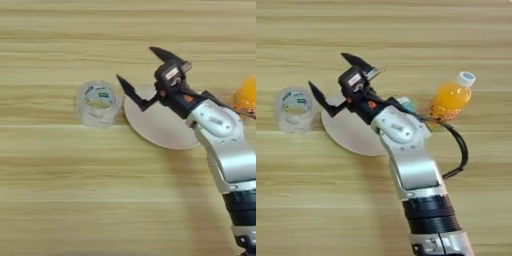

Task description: Move the objects on the table

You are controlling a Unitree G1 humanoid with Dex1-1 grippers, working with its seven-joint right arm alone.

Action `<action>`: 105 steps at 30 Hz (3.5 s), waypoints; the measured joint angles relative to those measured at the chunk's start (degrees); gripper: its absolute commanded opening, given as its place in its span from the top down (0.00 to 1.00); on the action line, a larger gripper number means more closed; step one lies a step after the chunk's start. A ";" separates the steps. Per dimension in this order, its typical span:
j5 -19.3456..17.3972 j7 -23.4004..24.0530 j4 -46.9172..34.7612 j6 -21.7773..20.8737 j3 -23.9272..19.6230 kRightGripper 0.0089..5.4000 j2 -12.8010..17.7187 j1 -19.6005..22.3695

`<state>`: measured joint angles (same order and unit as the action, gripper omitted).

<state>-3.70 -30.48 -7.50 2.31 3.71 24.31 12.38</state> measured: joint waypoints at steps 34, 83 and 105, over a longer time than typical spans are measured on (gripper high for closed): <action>11.10 -11.38 11.85 4.12 13.87 0.01 -2.08 3.52; 12.33 -13.68 18.91 0.63 14.24 0.67 -3.54 7.54; 11.42 -13.99 16.27 2.29 13.80 0.70 -4.89 7.04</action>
<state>7.71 -44.47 8.77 4.60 17.51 19.42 19.42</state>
